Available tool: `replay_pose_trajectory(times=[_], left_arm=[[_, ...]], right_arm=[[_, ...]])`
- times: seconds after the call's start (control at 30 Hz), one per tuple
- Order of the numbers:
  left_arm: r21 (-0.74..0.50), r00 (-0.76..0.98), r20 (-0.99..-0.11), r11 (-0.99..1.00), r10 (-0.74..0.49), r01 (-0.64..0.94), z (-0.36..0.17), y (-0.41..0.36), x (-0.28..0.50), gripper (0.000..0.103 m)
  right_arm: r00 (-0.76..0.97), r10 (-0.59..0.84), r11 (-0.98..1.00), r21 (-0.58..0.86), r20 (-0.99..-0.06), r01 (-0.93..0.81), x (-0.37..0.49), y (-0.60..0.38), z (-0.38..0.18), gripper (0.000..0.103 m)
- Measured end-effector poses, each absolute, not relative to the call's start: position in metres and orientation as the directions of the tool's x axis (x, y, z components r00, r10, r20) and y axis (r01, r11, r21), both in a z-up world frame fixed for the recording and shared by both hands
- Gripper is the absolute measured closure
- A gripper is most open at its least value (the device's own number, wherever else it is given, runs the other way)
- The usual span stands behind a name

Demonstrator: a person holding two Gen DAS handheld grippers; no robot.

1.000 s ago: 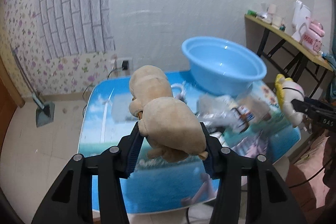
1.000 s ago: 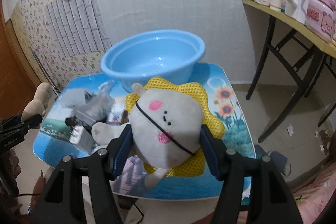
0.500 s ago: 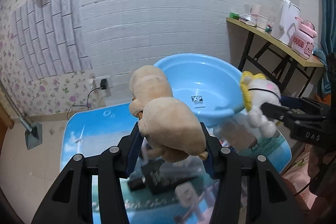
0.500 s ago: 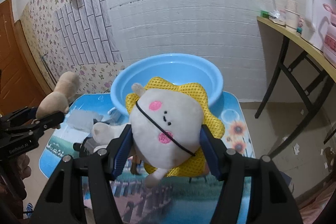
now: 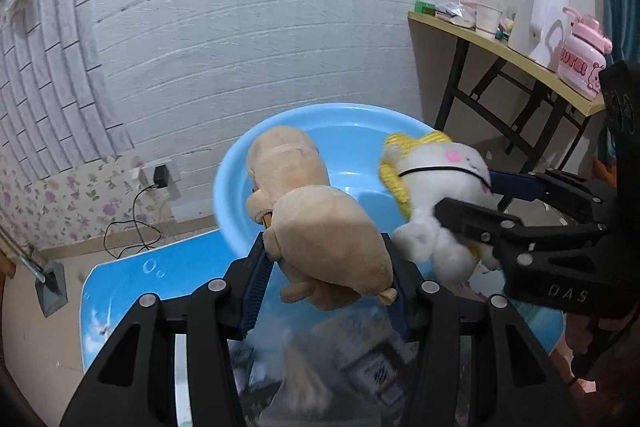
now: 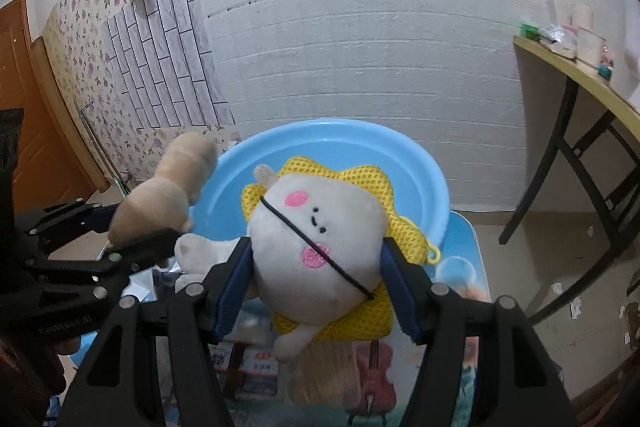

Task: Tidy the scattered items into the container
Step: 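Carry both plushes over the blue basin and open both tools to drop them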

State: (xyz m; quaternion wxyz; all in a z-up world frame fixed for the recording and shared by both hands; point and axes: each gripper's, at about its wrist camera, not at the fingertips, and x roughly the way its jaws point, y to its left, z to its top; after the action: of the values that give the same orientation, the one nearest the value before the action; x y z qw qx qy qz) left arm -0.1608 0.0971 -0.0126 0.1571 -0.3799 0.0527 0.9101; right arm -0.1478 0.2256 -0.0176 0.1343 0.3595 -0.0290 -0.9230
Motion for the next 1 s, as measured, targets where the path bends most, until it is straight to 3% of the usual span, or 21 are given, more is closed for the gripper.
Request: replay_pose_trajectory(times=[0.47, 0.63, 0.7, 1.0], left_arm=[[0.010, -0.602, -0.773, -0.945, 0.200, -0.327, -0.043, 0.116, -0.192, 0.049], [0.024, -0.659, -0.725, -0.949, 0.201, -0.315, -0.041, 0.110, -0.178, 0.033], [0.037, -0.680, -0.705, -0.947, 0.200, -0.318, -0.039, 0.107, -0.174, 0.019], [-0.111, -0.666, -0.680, -0.940, 0.308, -0.322, -0.036, 0.075, -0.163, 0.011]], right_arm=[[-0.699, -0.259, -0.963, 0.124, -0.667, 0.238, -0.177, 0.241, -0.037, 0.037], [-0.732, -0.260, -0.965, 0.148, -0.630, 0.216, -0.172, 0.241, -0.040, 0.037], [-0.747, -0.267, -0.964, 0.164, -0.609, 0.211, -0.168, 0.242, -0.040, 0.036], [-0.761, -0.226, -0.974, 0.150, -0.608, 0.170, -0.161, 0.228, -0.035, 0.036]])
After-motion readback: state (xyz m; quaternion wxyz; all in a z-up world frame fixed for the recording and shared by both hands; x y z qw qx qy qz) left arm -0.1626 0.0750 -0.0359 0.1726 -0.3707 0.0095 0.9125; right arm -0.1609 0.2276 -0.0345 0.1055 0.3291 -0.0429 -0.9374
